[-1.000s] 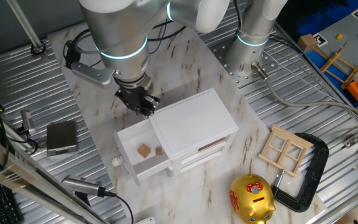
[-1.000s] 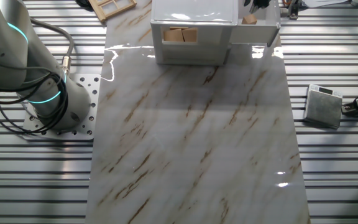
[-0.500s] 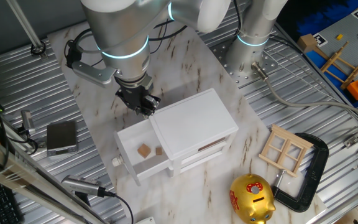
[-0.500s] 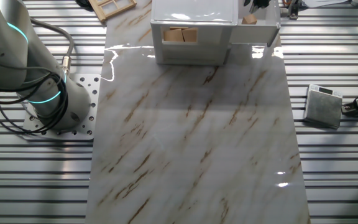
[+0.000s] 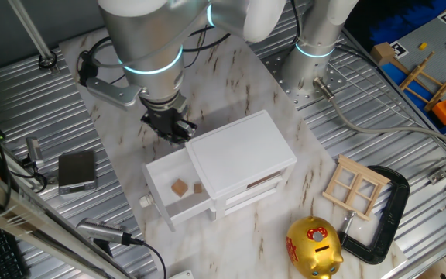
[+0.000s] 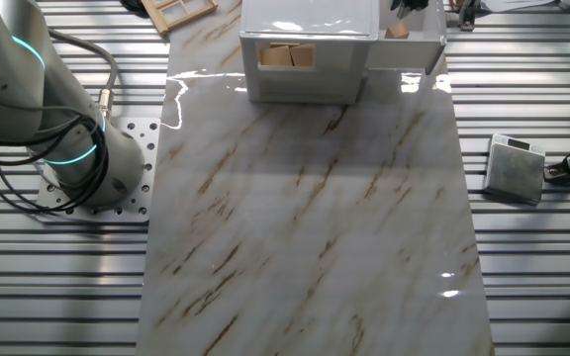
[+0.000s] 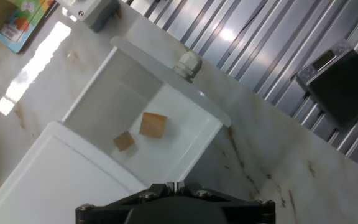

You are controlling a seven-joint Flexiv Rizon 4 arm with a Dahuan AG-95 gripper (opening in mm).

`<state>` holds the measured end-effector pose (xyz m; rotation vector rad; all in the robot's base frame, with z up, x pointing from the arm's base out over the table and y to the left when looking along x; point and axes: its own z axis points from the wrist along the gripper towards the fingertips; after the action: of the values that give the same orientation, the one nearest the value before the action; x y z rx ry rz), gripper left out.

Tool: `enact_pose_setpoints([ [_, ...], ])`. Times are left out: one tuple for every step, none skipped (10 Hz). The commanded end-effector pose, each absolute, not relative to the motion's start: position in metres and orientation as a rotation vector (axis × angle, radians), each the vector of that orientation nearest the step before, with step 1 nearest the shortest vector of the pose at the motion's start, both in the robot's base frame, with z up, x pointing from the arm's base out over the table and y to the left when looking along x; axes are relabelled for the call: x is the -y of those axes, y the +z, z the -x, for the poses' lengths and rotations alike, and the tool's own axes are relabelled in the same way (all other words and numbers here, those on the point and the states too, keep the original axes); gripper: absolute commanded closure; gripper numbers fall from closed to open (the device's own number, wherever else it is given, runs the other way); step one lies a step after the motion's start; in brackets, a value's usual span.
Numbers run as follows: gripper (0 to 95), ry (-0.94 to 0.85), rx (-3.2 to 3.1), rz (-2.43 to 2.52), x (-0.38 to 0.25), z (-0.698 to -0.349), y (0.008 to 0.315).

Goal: Put things in the drawer

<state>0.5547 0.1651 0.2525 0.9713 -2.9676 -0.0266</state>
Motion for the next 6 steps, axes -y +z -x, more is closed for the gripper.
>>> enact_pose_setpoints([
  [95.0,-0.033,2.948,-1.002,-0.162,-0.580,0.250],
  [95.0,-0.037,2.944,-1.010,-0.159,-0.596,0.246],
  [95.0,-0.041,2.944,-1.014,-0.157,-0.606,0.242],
  [95.0,-0.044,2.946,-1.015,-0.156,-0.617,0.238],
  [95.0,-0.041,2.946,-1.013,-0.155,-0.630,0.232],
  [95.0,-0.044,2.947,-1.013,-0.155,-0.632,0.231],
])
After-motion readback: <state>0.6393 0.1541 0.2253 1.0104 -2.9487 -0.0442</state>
